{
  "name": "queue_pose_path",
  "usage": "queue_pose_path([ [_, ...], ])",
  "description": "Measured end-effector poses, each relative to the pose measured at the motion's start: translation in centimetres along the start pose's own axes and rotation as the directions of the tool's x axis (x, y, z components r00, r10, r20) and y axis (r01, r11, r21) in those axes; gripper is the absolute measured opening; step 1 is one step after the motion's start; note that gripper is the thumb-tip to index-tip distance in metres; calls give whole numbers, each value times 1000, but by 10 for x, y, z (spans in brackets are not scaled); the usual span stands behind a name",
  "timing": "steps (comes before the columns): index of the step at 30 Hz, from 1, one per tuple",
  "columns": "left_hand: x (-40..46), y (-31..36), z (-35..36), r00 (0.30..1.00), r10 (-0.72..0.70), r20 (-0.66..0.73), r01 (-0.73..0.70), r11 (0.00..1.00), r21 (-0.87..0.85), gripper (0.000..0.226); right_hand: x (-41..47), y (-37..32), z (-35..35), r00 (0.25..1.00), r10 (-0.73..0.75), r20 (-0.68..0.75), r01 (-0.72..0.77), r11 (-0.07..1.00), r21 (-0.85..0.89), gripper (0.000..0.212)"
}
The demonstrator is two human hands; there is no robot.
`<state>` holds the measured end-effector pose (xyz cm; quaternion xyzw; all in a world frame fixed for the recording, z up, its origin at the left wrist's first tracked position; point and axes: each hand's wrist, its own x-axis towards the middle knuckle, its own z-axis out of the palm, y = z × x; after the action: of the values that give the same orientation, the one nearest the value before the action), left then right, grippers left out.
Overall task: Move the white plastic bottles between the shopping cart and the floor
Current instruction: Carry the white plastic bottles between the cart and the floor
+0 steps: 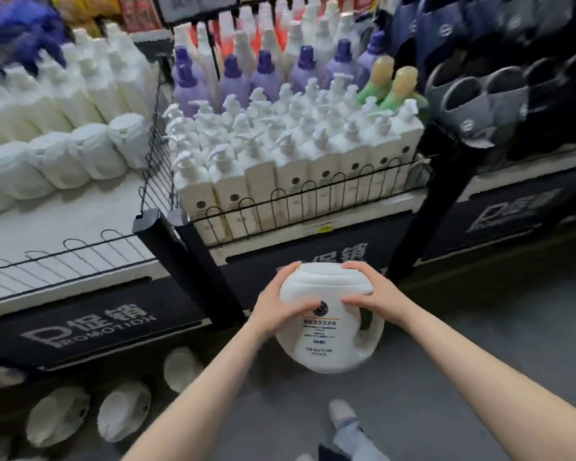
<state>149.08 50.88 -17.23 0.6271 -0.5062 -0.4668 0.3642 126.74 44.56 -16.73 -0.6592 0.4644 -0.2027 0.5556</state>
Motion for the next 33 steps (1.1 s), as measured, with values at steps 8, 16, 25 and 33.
queue_pose_path([
  [8, 71, 84, 137, 953, 126, 276, -145, 988, 50, 80, -66, 44, -145, 961, 48, -272, -25, 996, 85, 67],
  [16, 147, 188, 340, 872, 213, 441, -245, 969, 15, 77, -140, 100, -343, 878, 104, -467, -65, 993, 100, 63],
  [25, 222, 283, 544, 723, 264, 638, -322, 946, -26, 75, -209, 159, -527, 737, 175, -653, -106, 984, 143, 76],
  [33, 322, 341, 704, 540, 283, 793, -393, 918, -60, 81, -221, 218, -667, 588, 260, -766, -150, 966, 212, 81],
])
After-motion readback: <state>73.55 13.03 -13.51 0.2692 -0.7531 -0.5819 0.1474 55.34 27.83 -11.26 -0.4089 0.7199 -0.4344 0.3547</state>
